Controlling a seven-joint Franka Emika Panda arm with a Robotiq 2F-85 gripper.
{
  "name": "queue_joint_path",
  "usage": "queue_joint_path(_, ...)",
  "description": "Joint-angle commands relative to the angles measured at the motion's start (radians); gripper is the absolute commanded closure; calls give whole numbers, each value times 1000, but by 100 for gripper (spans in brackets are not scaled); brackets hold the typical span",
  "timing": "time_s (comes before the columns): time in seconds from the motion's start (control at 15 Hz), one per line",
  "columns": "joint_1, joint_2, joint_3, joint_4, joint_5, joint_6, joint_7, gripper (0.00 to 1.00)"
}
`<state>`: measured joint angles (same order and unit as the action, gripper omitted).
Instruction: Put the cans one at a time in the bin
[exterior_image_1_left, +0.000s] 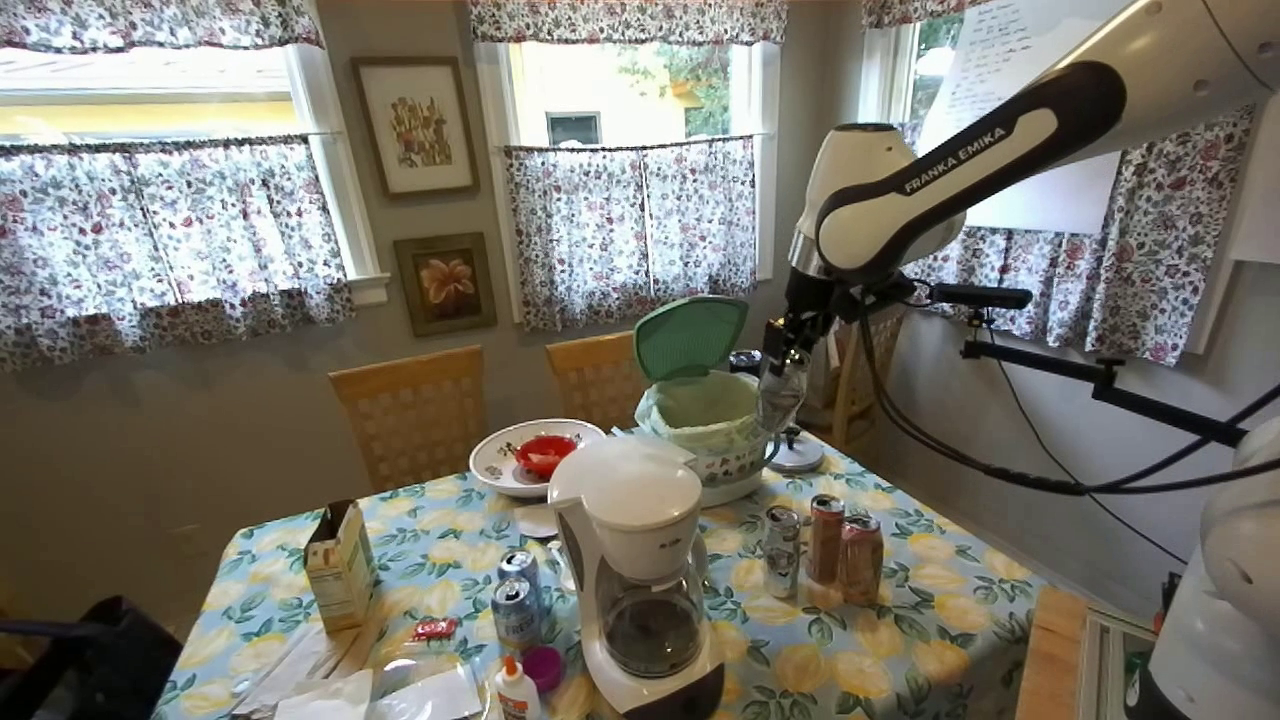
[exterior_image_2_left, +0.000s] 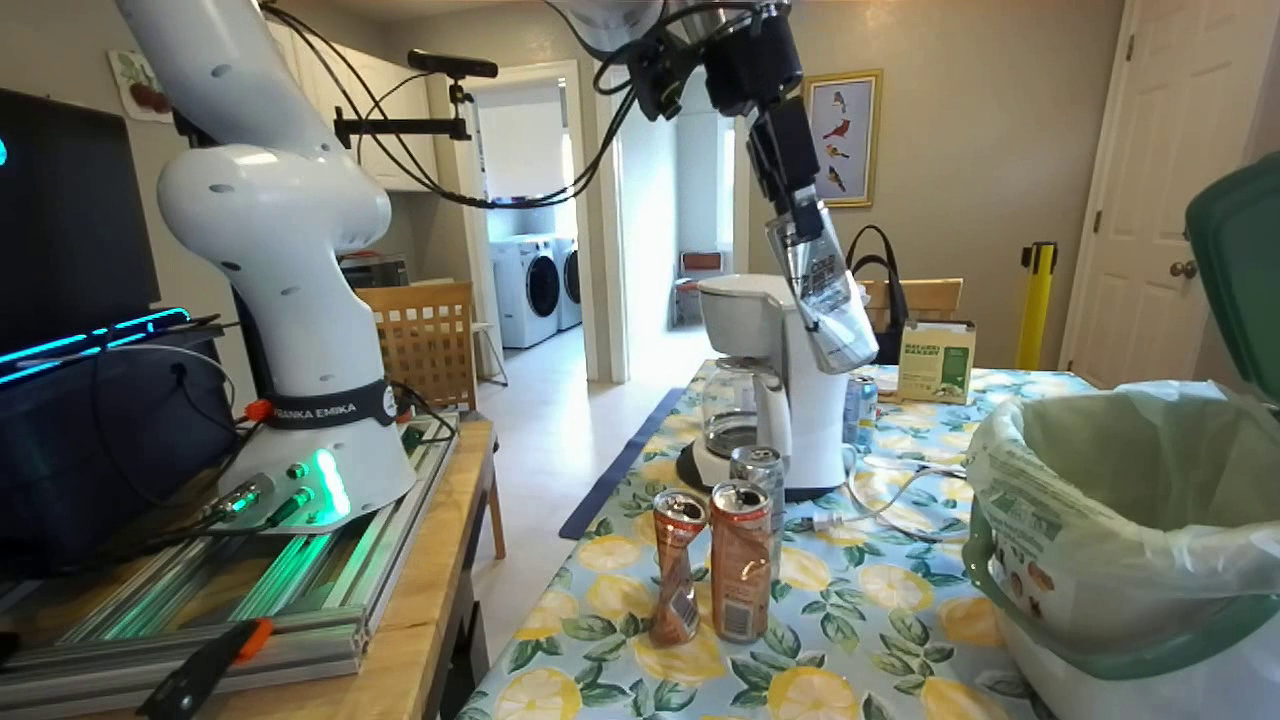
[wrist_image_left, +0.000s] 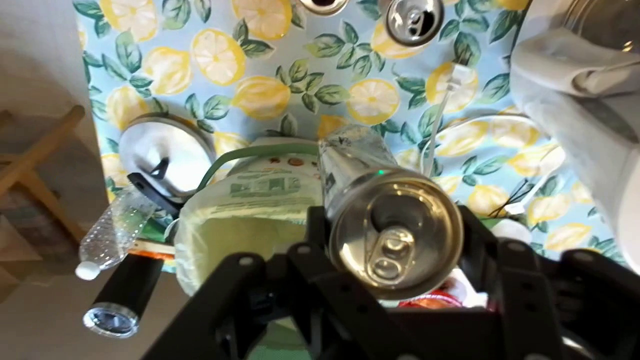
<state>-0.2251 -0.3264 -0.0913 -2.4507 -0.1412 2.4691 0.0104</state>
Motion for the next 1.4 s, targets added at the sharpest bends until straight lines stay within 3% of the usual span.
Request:
queue_joint_path(0.0, -16, 72, -40, 81, -26, 65, 3, 62)
queue_joint_path(0.53, -6, 300, -110, 254, 25, 209, -65, 62)
queue_joint_path(1.13, -9, 529, -102, 450, 58, 249, -97, 62)
queue_joint_path(1.2, -8, 544, -98, 465, 58, 247, -97, 12)
queue_joint_path(1.33, 15, 527, -92, 437, 30, 296, -61, 6)
